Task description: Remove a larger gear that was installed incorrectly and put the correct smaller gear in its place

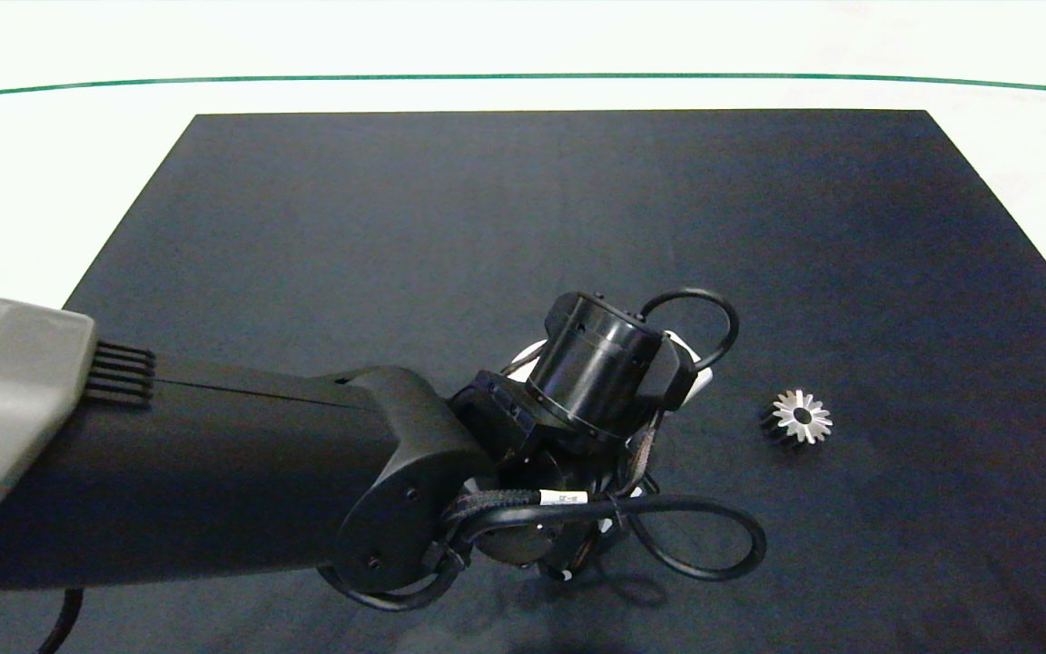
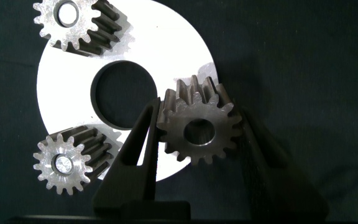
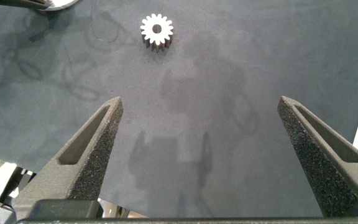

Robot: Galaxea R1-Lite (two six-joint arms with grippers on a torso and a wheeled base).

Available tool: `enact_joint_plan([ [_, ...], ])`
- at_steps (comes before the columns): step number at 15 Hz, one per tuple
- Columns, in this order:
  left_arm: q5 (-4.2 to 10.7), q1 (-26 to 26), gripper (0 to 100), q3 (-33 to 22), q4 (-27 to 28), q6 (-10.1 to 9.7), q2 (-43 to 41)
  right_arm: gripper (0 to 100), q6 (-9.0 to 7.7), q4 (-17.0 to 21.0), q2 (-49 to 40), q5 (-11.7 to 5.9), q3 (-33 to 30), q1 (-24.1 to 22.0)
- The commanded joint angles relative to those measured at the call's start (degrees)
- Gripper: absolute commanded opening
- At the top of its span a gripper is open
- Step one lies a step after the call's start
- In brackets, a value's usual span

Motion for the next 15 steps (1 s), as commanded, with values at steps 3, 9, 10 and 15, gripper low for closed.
enact_joint_plan([
  [3, 0.07, -0.12, 100, -0.26, 0.14, 0.1, -0.34, 100, -0.12, 0.13, 0.13, -0.05, -0.11, 0.02],
  [9, 0.07, -1.17, 100, 0.1, 2.42, -0.16, -2.8, 100, -0.12, 0.04, 0.04, -0.05, -0.02, 0.02],
  [10, 0.07, -1.44, 100, 0.01, 3.65, -0.25, -3.77, 100, -0.12, 0.04, 0.04, -0.05, -0.11, -0.06],
  [15, 0.07, -0.56, 100, -1.93, 8.05, 0.63, -7.55, 100, -0.12, -0.05, -0.14, -0.05, -0.11, -0.06],
])
